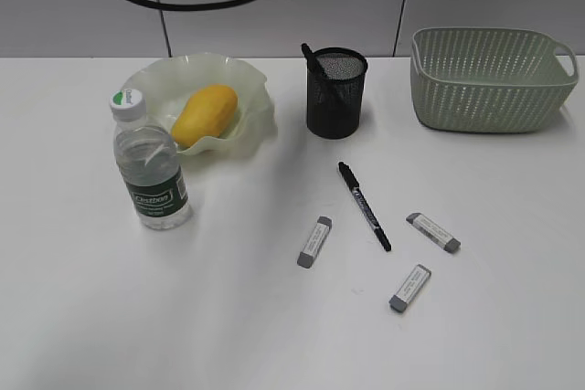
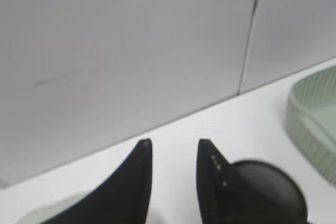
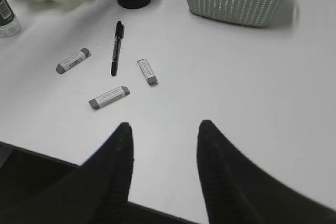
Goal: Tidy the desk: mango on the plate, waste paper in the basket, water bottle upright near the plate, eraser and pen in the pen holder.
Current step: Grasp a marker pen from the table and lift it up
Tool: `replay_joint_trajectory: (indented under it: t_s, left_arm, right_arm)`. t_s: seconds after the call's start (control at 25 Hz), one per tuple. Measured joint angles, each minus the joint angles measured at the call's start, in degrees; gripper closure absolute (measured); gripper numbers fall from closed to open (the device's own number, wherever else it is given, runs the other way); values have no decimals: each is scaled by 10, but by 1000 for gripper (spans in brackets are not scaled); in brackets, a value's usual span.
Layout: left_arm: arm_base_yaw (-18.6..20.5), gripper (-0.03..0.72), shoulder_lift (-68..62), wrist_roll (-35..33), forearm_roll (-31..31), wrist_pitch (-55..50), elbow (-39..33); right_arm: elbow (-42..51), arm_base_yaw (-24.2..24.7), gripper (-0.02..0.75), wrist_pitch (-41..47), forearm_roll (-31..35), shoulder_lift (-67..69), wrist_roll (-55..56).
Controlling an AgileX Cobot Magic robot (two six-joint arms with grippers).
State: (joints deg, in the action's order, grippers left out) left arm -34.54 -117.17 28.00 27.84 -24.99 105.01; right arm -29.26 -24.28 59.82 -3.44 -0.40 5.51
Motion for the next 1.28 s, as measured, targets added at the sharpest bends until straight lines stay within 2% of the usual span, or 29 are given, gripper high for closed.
replay_joint_trajectory:
  t_s: [0.12, 0.2, 0.32, 0.44, 0.56, 0.64, 0.76, 1.0, 1.28]
  left_arm:
    - [15, 452, 66, -140, -120, -120, -28]
    - [27, 426, 124, -187, -172, -171, -73]
    - [30, 392, 263, -207, -200, -200, -192]
    - [28, 353, 426, -210, -209, -211, -344]
    - [28, 230, 592, -212, -210, -245, -473]
    - [28, 108, 698, -212, -212, -268, -541]
    - [27, 27, 852, -212, -216, -295, -617]
    - [27, 38, 1062, -212, -226, -336, -722]
    - [35, 111, 1147, -202, -226, -355, -741]
  right_arm:
    - [0, 0, 407, 0, 0, 0, 0]
    - [0, 0, 407, 0, 0, 0, 0]
    - [0, 0, 407, 0, 0, 0, 0]
    - [0, 0, 407, 0, 0, 0, 0]
    - [0, 0, 407, 0, 0, 0, 0]
    - [0, 0, 407, 0, 0, 0, 0]
    - [0, 0, 407, 0, 0, 0, 0]
    - [0, 0, 407, 0, 0, 0, 0]
    - [0, 0, 407, 0, 0, 1, 0]
